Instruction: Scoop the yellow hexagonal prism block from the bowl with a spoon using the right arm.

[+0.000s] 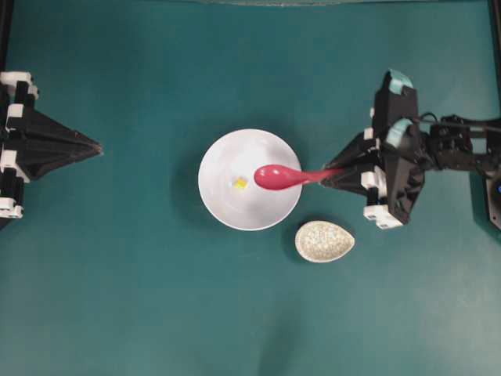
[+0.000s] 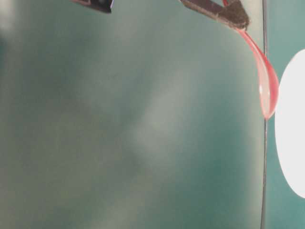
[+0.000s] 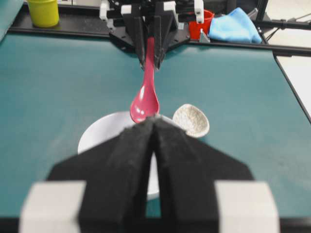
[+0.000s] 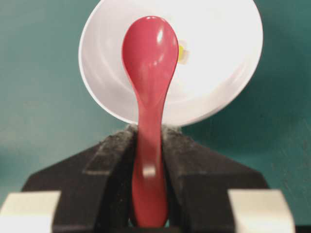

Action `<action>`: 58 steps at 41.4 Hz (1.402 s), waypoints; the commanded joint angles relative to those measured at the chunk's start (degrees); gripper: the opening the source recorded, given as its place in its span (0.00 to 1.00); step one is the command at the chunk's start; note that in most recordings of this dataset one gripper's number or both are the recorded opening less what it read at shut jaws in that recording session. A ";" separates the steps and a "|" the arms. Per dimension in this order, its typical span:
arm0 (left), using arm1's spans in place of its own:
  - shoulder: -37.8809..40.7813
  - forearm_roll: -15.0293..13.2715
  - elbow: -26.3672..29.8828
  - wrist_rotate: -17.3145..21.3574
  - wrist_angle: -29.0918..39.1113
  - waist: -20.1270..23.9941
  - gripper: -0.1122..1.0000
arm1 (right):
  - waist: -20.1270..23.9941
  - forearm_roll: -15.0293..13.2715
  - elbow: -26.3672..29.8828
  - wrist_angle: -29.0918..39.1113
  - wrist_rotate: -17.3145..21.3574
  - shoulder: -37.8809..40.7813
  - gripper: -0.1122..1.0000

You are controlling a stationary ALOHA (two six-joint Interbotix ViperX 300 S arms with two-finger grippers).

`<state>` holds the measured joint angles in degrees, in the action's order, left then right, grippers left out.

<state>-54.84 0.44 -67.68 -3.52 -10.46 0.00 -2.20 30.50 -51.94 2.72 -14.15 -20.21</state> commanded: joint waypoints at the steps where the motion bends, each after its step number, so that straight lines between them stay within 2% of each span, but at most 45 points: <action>1: 0.44 0.18 0.88 -0.09 0.26 0.00 0.11 | -0.70 -0.18 2.81 2.29 -0.09 0.26 0.30; 16: 0.26 0.18 1.05 -0.09 0.53 0.00 0.11 | -1.32 -0.18 8.79 9.67 0.88 5.45 0.30; 29: 0.26 0.18 0.97 -0.09 0.62 0.09 0.11 | -4.22 -0.26 15.38 19.78 3.25 9.93 0.30; 36: 0.35 0.18 0.97 -0.09 0.62 0.09 0.11 | -4.39 -0.53 18.28 25.66 3.60 12.57 0.30; 44: 0.26 0.18 0.97 -0.09 0.62 0.00 0.11 | -4.48 -2.81 19.86 28.04 5.36 13.89 0.30; 53: 0.26 0.18 0.97 -0.09 0.62 0.00 0.11 | -4.66 -7.56 20.04 28.92 11.16 14.15 0.30; 58: 0.26 0.18 0.97 -0.09 0.62 0.00 0.11 | -4.66 -9.23 20.13 29.27 13.36 14.33 0.30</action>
<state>-54.84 0.53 -67.68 -3.52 -9.58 0.00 -6.68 22.06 -33.31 31.90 -1.58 -5.36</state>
